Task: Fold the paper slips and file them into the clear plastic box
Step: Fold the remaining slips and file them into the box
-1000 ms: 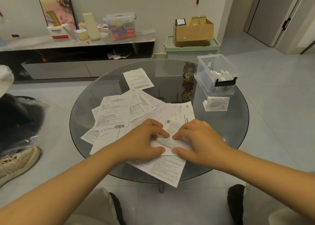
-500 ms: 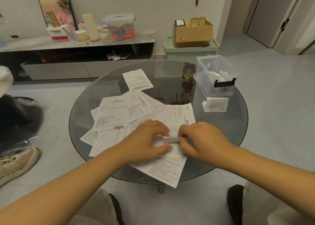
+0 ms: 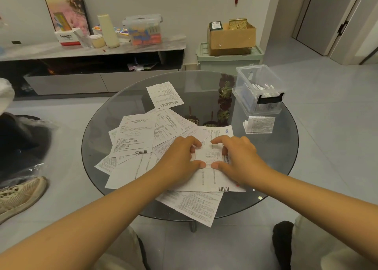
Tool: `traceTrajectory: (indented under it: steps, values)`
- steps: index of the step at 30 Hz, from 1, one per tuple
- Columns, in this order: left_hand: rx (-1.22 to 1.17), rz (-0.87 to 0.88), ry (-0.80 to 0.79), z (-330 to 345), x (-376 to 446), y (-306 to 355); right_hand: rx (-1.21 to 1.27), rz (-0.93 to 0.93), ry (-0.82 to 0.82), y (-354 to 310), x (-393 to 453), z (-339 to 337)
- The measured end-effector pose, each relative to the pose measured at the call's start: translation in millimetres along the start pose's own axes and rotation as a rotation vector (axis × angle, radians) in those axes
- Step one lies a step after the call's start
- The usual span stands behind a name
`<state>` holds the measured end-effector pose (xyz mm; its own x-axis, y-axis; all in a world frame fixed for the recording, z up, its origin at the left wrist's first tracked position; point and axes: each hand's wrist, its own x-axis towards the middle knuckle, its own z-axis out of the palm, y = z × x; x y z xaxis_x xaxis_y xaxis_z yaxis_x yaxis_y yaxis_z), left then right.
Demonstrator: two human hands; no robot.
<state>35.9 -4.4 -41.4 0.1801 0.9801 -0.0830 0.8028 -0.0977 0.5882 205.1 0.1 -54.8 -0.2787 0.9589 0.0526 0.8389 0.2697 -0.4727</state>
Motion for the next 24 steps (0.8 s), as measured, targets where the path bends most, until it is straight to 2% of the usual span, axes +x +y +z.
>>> traceTrajectory:
  steps: [5,9,13,19,21,24]
  values:
    - [0.058,-0.038,-0.047,-5.7,3.8,-1.7,-0.040,0.051,-0.086,2.3,0.2,-7.7]
    - [0.044,-0.005,-0.011,-6.1,2.7,1.4,-0.042,0.060,-0.106,3.2,0.1,-8.9]
    - [-0.029,0.046,0.019,-4.6,0.1,5.2,0.020,0.046,-0.050,5.4,-4.3,-10.6]
    - [-0.170,0.068,0.091,-2.4,3.8,20.2,0.330,0.129,-0.021,11.1,-6.5,-15.0]
    - [-0.215,0.083,0.122,-1.1,8.6,25.6,0.407,0.118,0.031,14.8,-7.2,-20.5]
    - [-0.287,0.114,0.142,1.0,15.3,34.1,0.365,0.096,0.184,23.9,-4.3,-33.8]
